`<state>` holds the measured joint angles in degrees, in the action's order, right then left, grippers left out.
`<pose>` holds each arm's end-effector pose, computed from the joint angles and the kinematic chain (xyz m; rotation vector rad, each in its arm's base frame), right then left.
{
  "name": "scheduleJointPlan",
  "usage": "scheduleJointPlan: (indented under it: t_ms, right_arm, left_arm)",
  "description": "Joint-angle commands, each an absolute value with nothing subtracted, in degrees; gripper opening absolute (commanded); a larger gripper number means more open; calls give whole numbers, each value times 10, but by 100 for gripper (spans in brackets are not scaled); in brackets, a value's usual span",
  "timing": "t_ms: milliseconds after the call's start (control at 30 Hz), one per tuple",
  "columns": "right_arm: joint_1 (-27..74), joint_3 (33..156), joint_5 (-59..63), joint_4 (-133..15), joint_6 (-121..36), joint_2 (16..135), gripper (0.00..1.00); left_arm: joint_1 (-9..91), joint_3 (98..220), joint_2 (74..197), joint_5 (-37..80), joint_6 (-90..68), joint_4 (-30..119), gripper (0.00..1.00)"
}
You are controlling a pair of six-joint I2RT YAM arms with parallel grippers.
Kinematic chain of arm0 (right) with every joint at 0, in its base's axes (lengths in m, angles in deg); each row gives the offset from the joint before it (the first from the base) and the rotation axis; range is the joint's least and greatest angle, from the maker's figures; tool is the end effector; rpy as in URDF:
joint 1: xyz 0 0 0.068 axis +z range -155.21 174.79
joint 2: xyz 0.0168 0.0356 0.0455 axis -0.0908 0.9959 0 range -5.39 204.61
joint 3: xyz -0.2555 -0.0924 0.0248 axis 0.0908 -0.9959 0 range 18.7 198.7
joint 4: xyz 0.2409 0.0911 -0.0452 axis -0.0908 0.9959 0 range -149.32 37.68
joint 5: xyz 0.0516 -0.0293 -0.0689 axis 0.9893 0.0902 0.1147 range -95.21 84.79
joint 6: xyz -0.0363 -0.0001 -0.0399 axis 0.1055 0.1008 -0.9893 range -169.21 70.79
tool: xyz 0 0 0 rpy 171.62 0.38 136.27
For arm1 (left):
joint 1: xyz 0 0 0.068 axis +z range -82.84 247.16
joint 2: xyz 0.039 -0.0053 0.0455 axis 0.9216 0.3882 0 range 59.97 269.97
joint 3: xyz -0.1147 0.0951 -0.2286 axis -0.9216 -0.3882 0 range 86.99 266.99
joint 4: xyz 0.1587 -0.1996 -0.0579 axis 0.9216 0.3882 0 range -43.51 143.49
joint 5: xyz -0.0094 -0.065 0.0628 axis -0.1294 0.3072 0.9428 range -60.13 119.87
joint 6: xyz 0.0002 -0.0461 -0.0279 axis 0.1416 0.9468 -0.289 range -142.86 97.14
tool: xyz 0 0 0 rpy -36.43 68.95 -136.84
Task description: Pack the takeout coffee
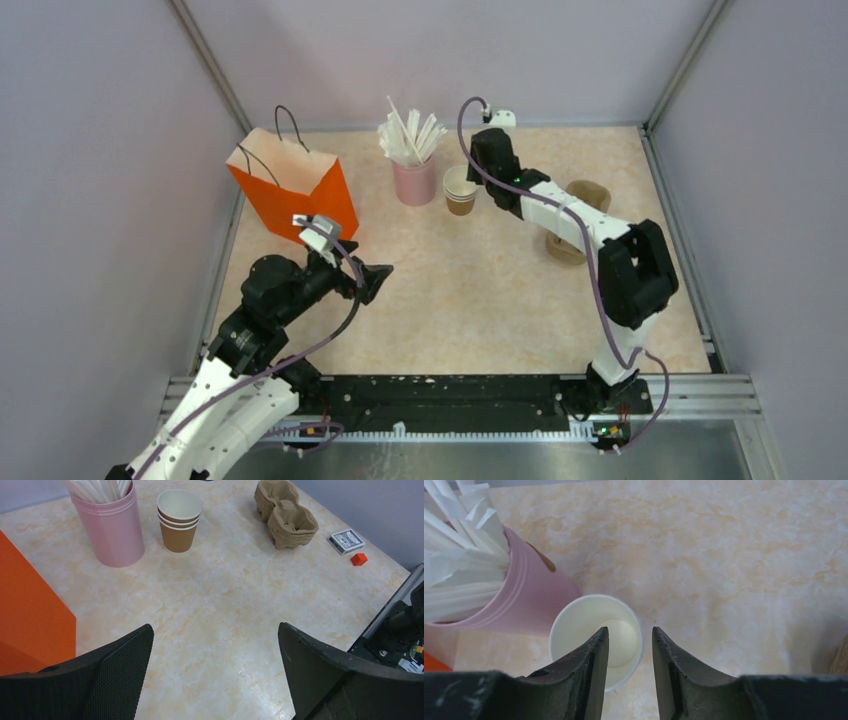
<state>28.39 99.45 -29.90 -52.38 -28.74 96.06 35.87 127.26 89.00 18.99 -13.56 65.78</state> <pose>0.3556 0.2184 0.2924 0.0344 2.0093 0.1595 0.1039 -0.0710 0.3330 0.4762 1.6917 -0.6839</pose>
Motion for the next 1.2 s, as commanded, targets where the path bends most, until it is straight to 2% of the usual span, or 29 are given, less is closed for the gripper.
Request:
scheduleJointPlan:
  t_ms: [0,433,667,1167]
  right_arm:
    - [268,1055,-279,-511,-302,1001,36]
    - [253,1076,-249,-486,-331,1044,31]
    - [252,1066,-253,-494,-340,1045,21]
    - [247,1070,-241,-491,-334,1055,19]
  left_arm:
    - [358,1270,888,176,-134,629,99]
    - [358,1268,888,168,-134,626,99]
    - [359,1268,890,172,-135,626,99]
    - [358,1269,891,178,-135,626,99]
